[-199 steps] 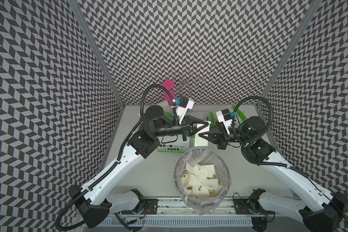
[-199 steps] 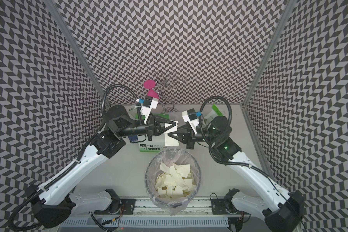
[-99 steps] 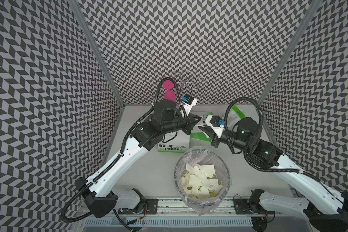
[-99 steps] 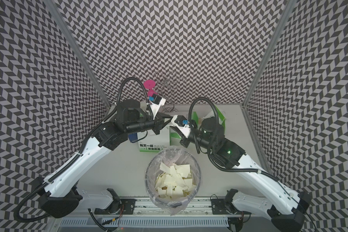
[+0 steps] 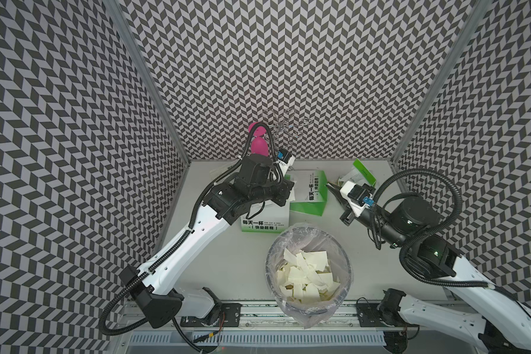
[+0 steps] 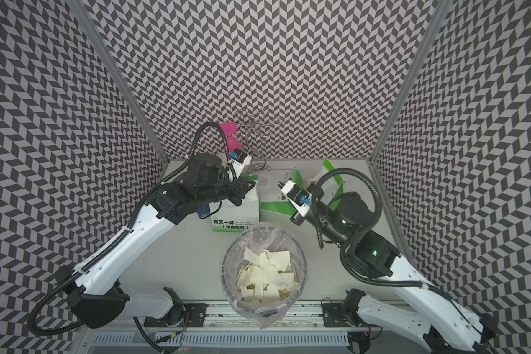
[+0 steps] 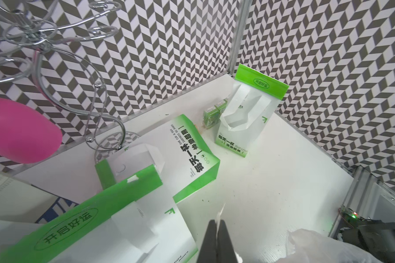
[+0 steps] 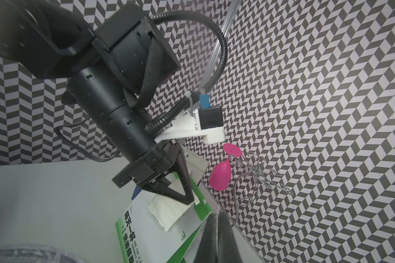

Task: Shred takeout receipts and throw away
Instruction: Place the takeout receipt in the trash bin.

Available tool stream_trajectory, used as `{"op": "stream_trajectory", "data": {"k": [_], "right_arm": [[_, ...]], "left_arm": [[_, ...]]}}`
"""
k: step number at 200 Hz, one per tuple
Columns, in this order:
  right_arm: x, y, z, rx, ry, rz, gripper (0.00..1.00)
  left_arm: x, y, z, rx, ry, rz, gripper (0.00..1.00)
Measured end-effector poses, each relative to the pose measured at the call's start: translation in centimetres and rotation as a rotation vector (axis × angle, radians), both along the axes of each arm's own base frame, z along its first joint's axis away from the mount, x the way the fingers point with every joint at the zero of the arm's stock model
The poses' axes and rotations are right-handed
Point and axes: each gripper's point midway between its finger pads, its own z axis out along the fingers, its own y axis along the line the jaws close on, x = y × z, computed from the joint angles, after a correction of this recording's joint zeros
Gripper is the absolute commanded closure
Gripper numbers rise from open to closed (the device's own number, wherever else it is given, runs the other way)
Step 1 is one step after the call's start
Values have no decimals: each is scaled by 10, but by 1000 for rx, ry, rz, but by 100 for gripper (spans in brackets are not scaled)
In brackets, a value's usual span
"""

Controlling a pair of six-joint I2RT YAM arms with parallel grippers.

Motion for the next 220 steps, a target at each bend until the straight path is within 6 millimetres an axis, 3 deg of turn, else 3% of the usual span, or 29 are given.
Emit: {"op": "stream_trajectory", "data": {"k": [21,48,77,94,112,132,144,171,220], "right_arm": [[2,-4,1,27,26,19,100],[8,-10,-12,38,136,105,100],[-8,-4,-26,43,259,260,100],[-19,0,-30,46,312,338,100],[-27,3,-31,59,351,397,100],[-33,5,-33,73,387,443,100],[-34,5,-35,84,410,462,100],[-38,8,-40,107,463,506,100],[-53,14,-57,132,596,614,100]], "left_arm": [[-17,-9,12,-69,20,-84,100],[-53,-15,47,-196,7,-211,100],[-97,-17,67,-289,21,-344,99],[-122,-25,60,-300,61,-416,99],[-149,-39,38,-275,137,-495,95],[-171,-52,8,-229,218,-552,83],[-176,-53,-9,-200,251,-559,62],[-171,-52,-33,-157,284,-521,36],[-147,-31,-10,-193,174,-437,30]]}}
